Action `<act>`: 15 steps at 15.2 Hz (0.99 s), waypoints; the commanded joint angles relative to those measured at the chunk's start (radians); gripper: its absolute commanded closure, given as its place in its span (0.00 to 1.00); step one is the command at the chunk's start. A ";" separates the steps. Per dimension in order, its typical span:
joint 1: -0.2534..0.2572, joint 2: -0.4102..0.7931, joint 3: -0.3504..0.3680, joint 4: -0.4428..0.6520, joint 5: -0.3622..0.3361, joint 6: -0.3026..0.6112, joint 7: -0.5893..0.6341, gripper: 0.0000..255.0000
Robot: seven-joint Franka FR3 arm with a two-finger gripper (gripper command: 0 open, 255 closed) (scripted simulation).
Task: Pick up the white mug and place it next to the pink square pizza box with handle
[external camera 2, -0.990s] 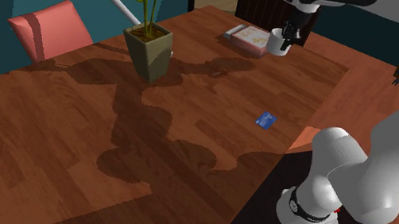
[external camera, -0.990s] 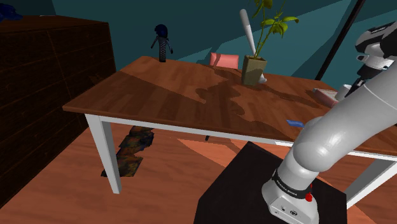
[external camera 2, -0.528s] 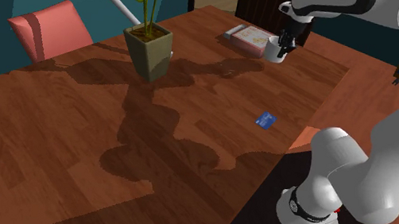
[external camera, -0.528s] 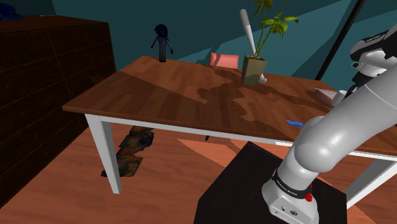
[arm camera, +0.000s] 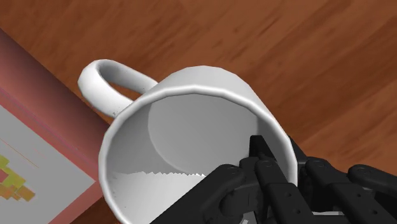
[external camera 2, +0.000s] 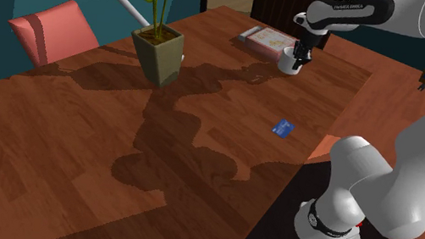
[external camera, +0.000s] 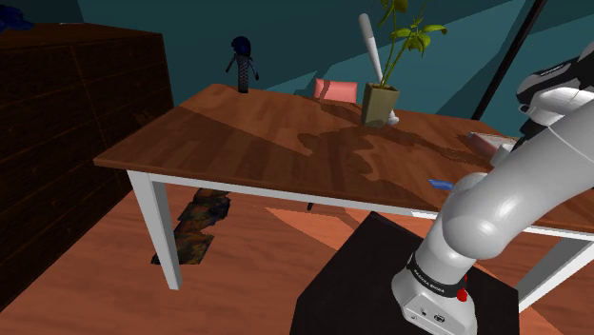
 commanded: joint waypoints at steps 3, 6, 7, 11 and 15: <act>0.010 -0.003 -0.010 -0.001 -0.004 0.005 0.002 1.00; 0.010 -0.003 -0.010 -0.001 -0.004 0.005 0.002 1.00; 0.010 -0.003 -0.010 -0.001 -0.004 0.005 0.002 0.00; 0.010 -0.003 -0.010 -0.001 -0.004 0.005 0.002 0.00; -0.076 0.023 0.084 0.061 0.035 -0.084 -0.023 0.00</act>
